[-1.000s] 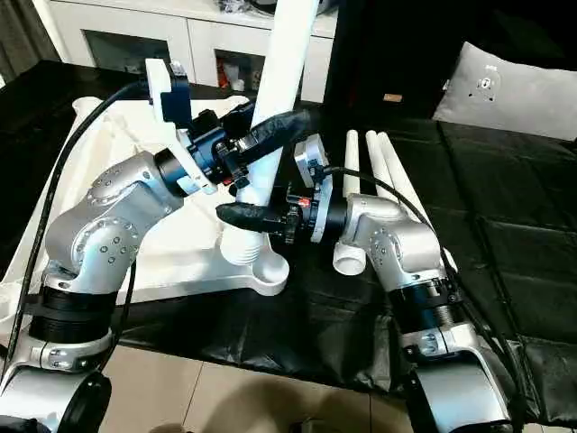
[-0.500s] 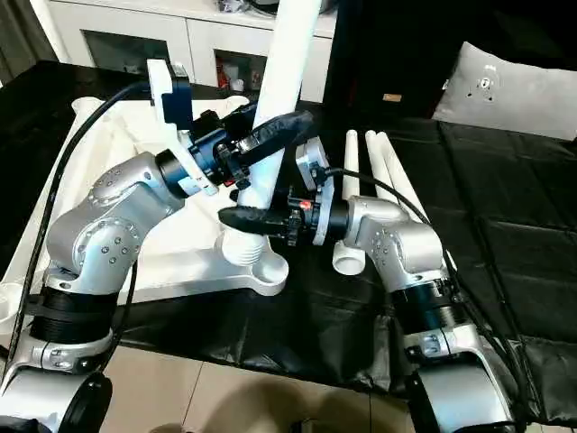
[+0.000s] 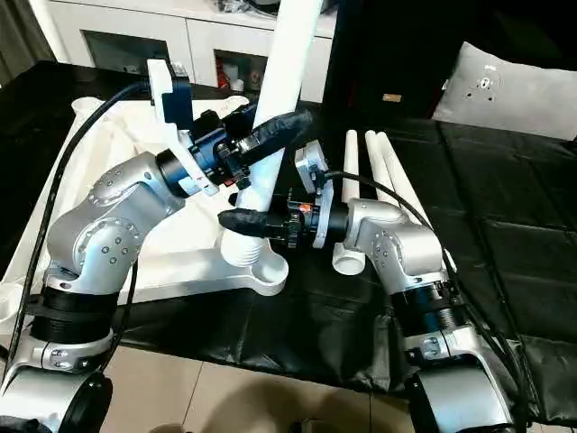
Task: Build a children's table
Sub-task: Pick table leg
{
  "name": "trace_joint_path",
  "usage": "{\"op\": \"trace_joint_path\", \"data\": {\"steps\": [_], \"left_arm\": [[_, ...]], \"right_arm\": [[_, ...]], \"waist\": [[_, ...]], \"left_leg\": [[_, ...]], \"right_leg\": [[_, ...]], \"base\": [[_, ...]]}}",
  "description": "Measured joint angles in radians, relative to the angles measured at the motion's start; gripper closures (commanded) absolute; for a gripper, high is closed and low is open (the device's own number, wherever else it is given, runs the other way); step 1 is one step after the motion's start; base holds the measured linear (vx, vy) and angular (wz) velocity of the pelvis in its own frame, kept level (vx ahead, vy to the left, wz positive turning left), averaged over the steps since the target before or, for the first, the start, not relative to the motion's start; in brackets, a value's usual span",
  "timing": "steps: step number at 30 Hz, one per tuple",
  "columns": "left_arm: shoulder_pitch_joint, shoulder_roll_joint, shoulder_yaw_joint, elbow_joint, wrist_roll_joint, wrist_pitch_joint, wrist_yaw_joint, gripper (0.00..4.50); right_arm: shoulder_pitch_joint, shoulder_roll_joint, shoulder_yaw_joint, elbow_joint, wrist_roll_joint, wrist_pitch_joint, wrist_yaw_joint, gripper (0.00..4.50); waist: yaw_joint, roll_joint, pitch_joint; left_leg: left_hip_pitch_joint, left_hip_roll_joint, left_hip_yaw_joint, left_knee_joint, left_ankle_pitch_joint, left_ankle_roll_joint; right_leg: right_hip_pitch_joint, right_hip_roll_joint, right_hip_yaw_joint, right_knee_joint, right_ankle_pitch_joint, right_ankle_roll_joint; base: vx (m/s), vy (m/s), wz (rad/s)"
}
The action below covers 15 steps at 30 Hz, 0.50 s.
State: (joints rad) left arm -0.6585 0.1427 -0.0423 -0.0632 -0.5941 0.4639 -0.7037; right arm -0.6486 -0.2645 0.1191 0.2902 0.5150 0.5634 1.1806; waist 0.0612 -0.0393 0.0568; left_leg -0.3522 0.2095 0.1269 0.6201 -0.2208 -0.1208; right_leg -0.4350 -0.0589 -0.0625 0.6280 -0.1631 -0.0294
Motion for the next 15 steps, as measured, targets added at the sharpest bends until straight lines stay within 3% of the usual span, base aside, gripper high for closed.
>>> {"op": "trace_joint_path", "data": {"steps": [3, 6, 15], "left_arm": [[0.0, 0.0, 0.017, -0.002, -0.019, 0.054, 0.021, 2.71], [0.0, 0.001, 0.015, -0.002, -0.02, 0.058, 0.021, 2.01], [0.012, 0.0, 0.001, -0.029, -0.022, 0.081, 0.02, 1.41]], "right_arm": [[0.0, 0.022, 0.0, 0.014, 0.0, 0.004, -0.017, 2.53], [-0.003, 0.03, 0.002, 0.024, -0.02, -0.019, -0.034, 2.54], [-0.005, 0.097, 0.007, 0.066, -0.082, -0.135, -0.129, 2.55]], "waist": [[-0.002, 0.0, 0.0], [0.0, 0.0, 0.0], [-0.001, 0.0, 0.0]], "left_leg": [[0.0, 0.0, 0.0, 0.0, 0.001, -0.001], [0.0, 0.0, 0.0, 0.0, 0.001, -0.001], [0.0, 0.0, 0.0, 0.0, 0.0, -0.003]], "right_leg": [[0.0, 0.0, 0.0, 0.001, 0.0, 0.0], [0.0, 0.0, 0.0, 0.001, 0.0, 0.0], [0.0, 0.0, 0.0, 0.001, 0.0, 0.0]], "base": [[0.0, 0.0, 0.0], [0.0, 0.0, 0.0], [0.0, 0.0, 0.0]]}}
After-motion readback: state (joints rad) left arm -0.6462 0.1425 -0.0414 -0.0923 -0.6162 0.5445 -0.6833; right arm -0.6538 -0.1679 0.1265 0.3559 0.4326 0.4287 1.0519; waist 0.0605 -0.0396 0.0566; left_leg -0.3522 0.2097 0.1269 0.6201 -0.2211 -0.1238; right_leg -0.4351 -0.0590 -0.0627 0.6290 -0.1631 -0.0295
